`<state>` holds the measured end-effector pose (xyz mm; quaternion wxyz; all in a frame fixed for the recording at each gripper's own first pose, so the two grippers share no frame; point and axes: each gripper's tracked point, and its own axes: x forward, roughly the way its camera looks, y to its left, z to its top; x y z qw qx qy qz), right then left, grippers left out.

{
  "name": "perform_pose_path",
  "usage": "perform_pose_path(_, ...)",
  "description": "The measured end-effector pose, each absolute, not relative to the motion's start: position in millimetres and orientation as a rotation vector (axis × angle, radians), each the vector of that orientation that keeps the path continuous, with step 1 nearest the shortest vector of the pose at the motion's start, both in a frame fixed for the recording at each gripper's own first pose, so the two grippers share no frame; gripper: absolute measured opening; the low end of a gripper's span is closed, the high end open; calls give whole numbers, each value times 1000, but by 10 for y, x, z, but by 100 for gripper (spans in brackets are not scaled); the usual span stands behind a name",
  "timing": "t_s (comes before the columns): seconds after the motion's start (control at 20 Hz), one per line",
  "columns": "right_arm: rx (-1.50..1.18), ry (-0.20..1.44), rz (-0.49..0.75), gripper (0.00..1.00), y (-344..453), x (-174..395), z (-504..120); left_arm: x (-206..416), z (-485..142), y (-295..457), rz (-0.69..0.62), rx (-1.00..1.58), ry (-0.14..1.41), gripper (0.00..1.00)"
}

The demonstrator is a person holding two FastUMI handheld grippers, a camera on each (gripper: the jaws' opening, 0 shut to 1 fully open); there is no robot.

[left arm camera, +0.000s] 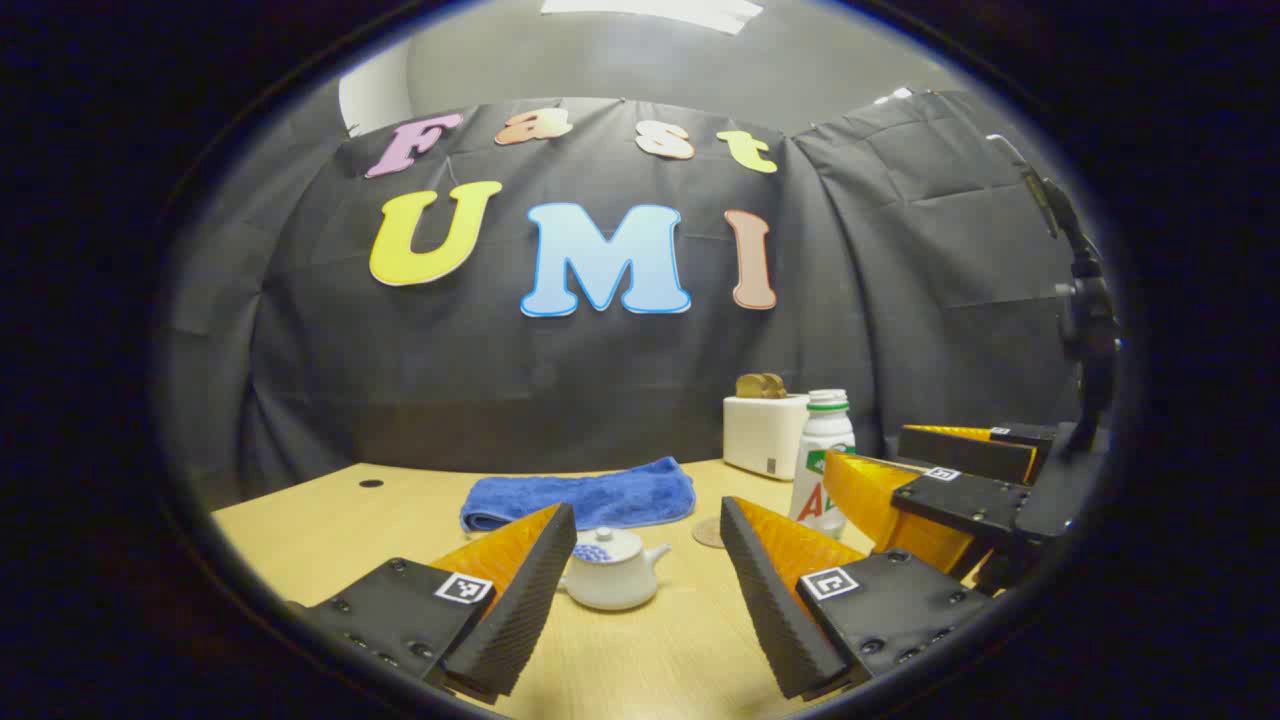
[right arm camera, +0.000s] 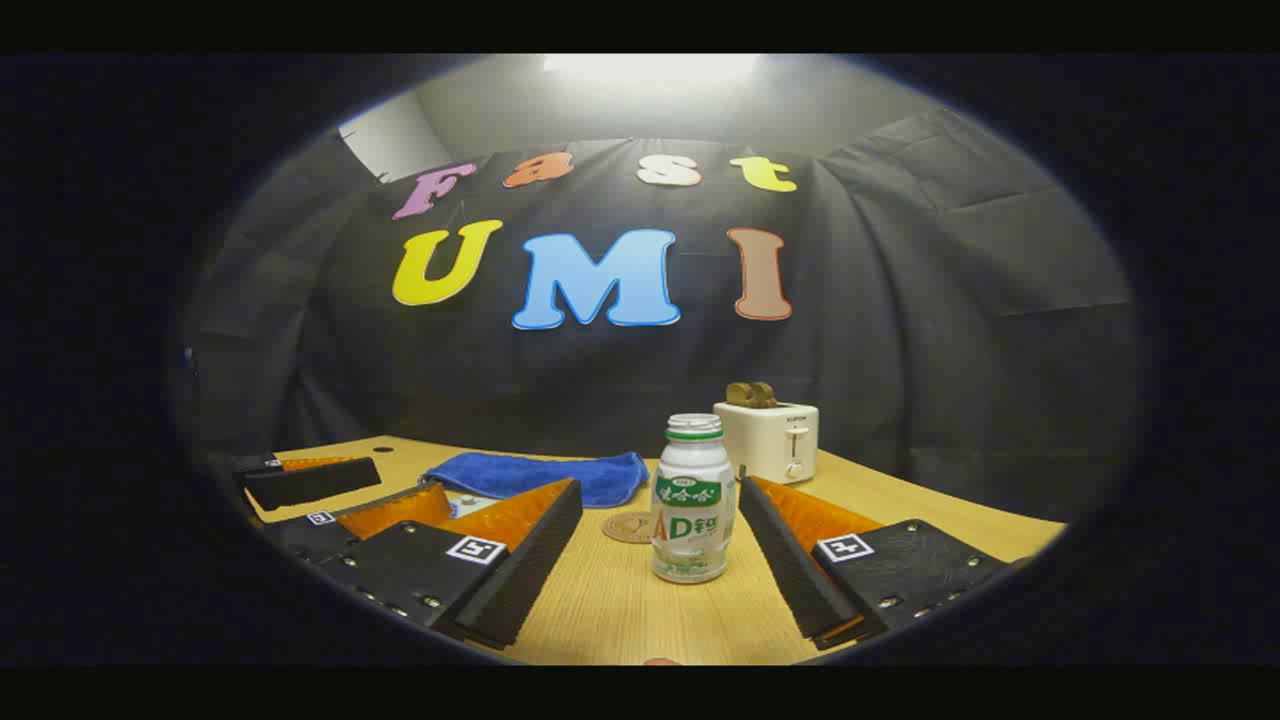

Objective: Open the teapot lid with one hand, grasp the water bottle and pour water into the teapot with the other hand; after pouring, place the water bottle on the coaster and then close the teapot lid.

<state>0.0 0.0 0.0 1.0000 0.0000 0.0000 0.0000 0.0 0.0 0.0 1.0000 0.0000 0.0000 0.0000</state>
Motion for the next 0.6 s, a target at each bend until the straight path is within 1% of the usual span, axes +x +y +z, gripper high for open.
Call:
perform_pose_path(0.05,10,1,1,98,-16,18,32,73,18,32,10,2,9,100)
perform_pose_path(0.1,22,4,-4,97,-49,41,58,170,-5,76,20,-3,23,94)
perform_pose_path(0.2,38,9,-15,97,-127,90,91,374,-82,172,41,-19,54,93)
perform_pose_path(0.25,43,11,-21,97,-164,111,93,480,-113,216,50,-26,66,96)
perform_pose_path(0.4,48,23,-35,98,-266,167,57,741,-268,301,63,-38,108,92)
perform_pose_path(0.45,47,28,-39,98,-295,179,39,813,-291,313,62,-39,118,92)
perform_pose_path(0.5,48,33,-41,98,-317,191,12,865,-340,327,65,-38,127,86)
perform_pose_path(0.55,53,38,-41,98,-332,207,-6,923,-379,346,70,-34,139,89)
perform_pose_path(0.6,58,44,-42,98,-345,213,-37,975,-430,342,72,-29,150,88)
